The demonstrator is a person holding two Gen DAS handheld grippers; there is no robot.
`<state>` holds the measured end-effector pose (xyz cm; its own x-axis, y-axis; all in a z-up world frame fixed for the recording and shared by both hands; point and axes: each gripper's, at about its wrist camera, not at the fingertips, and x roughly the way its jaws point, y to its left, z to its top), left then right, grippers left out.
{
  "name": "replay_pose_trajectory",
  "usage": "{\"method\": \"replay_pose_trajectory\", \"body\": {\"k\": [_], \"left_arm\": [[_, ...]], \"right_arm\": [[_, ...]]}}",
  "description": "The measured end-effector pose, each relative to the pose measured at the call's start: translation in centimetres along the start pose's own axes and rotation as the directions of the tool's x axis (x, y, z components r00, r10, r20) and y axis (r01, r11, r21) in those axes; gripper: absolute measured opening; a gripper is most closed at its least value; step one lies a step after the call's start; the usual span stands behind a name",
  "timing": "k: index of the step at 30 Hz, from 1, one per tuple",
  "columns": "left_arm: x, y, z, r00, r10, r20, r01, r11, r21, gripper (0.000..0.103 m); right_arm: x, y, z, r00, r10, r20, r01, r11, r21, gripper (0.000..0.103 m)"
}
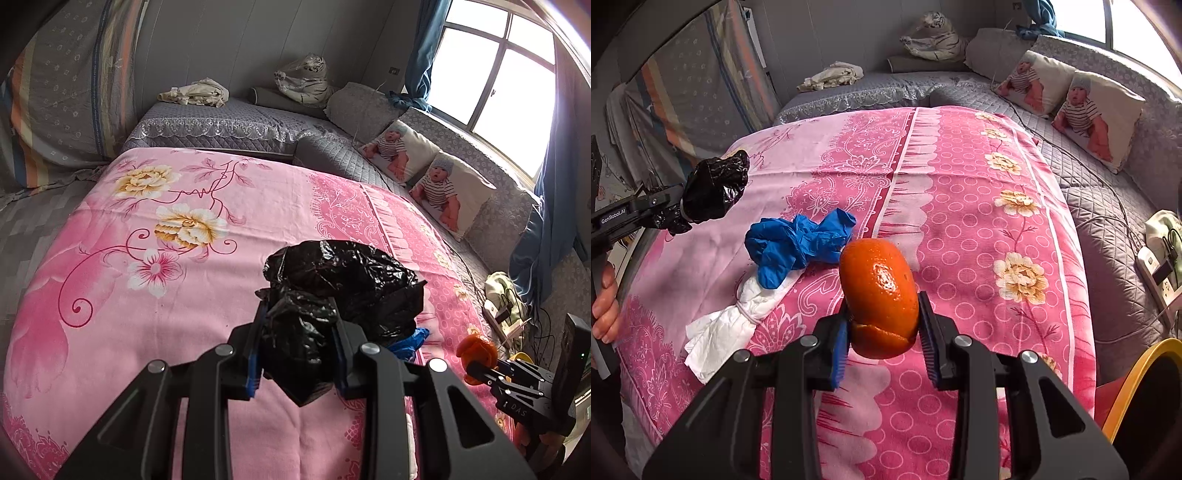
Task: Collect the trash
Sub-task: 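Lift the black bag with the left tool while the right tool lifts the orange, then carry the black bag in the left tool while the right tool carries the orange to the bin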
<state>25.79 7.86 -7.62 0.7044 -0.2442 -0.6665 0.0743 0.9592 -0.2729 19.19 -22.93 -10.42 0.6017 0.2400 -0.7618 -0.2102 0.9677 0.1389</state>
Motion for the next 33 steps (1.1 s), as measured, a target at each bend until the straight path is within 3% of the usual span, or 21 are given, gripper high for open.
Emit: {"method": "replay_pose_trajectory", "body": {"k": [15, 33], "left_arm": [[-5.8, 0.2, -4.2, 0.998, -0.012, 0.055, 0.012, 1.000, 0.011, 0.028], [-7.1, -4.6, -6.6, 0.995, -0.095, 0.040, 0.091, 0.992, 0.093, 0.028]], "right_arm": [[-4.9, -1.7, -3.2, 0.999, -0.008, 0.042, 0.007, 0.999, 0.039, 0.032], [-7.3, -3.4, -4.9, 0.997, -0.010, 0.082, 0.002, 0.995, 0.099, 0.032]]}}
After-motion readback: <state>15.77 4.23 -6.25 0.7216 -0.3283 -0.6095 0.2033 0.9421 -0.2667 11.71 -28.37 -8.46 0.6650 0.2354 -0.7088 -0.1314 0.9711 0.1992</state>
